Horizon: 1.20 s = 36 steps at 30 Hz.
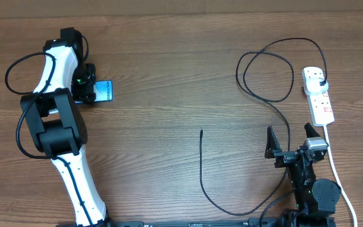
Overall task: Plug charger to phone and switch on socket
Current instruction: 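Lift the phone off the table with the left gripper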
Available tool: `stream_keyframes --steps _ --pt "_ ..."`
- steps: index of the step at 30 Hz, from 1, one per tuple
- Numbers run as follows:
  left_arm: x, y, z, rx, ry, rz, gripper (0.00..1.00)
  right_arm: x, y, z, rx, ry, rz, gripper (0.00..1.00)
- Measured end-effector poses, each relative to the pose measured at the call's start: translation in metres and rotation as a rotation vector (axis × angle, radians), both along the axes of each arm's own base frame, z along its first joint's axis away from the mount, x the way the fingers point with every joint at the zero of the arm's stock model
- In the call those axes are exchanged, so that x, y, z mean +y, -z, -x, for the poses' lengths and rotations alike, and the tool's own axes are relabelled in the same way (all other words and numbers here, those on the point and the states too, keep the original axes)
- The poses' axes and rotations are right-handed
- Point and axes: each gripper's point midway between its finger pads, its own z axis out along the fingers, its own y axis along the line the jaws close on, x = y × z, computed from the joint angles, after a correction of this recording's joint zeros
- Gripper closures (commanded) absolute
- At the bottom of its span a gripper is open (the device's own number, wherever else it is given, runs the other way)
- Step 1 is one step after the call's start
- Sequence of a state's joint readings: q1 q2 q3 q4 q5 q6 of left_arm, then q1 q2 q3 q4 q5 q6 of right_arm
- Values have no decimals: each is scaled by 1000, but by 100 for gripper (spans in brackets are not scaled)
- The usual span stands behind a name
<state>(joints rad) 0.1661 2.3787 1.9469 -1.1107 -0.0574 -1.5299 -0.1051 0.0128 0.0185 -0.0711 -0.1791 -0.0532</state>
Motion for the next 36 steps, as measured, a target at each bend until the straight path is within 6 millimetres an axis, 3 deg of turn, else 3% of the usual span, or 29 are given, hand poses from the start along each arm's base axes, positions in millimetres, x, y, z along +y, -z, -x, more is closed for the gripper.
stream_keyframes --steps 23,36 --pt "-7 -5 5 62 1 42 96 0 0 0 0 0 0 0" --pt "-3 -14 -4 30 17 22 96 0 0 0 0 0 0 0"
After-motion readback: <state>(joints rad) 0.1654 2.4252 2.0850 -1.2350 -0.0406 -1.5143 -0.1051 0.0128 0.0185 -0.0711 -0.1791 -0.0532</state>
